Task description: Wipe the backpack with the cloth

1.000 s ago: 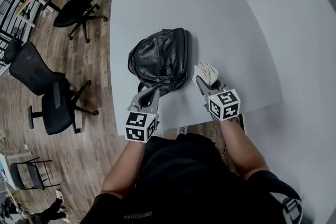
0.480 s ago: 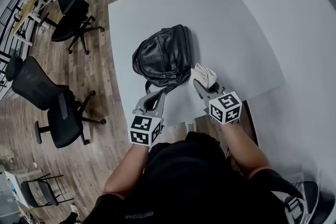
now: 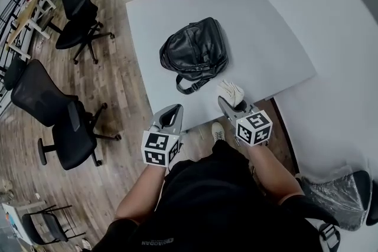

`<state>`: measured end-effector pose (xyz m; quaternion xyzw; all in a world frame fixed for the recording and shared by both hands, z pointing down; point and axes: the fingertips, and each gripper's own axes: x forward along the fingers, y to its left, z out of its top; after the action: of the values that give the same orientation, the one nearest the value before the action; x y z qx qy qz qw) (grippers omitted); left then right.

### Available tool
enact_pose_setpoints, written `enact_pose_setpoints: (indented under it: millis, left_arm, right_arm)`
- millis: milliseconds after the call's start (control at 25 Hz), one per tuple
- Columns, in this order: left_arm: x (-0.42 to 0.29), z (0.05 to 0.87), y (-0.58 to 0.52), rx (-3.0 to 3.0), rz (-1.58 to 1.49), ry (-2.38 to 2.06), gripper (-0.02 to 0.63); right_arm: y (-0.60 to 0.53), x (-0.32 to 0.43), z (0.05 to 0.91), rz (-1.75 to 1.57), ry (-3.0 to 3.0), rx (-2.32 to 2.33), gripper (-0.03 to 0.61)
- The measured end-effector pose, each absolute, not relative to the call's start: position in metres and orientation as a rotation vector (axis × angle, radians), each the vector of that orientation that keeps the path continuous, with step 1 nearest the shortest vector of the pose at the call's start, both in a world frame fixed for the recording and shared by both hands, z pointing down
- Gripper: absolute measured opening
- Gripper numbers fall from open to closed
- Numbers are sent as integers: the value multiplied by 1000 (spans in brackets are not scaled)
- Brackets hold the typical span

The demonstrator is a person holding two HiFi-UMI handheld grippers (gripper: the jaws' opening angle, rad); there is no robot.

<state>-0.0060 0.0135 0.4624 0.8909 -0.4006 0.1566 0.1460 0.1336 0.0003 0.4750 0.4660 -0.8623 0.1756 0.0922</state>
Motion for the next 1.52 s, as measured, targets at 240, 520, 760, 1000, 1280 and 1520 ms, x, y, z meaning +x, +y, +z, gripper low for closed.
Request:
enact_pose_setpoints:
  millis: [240,520,760,1000,1280,1520]
  left_arm:
    - [-37,466,51,2581,405,-1139,6]
    - [-54,460,83,2556,363,-1136,6]
    - [-57,449,91,2520,335,-1178,6]
    - [-45,443,87,2506,338,-1246,6]
    - [-5,445,93,2418,279,-1365,6]
    - [36,440,102,2445,331,-1341,6]
  right_arm:
    - [45,95,480,535,-2547,1392,107]
    - [79,61,465,534,-2556,1322,107]
    - [90,49,446,494,-2579,1204,107]
    - [85,63,434,471,-2614,1111,107]
    - [104,114,434,393,-2617,981,106]
    - [116,146,446,442,-2617,956,104]
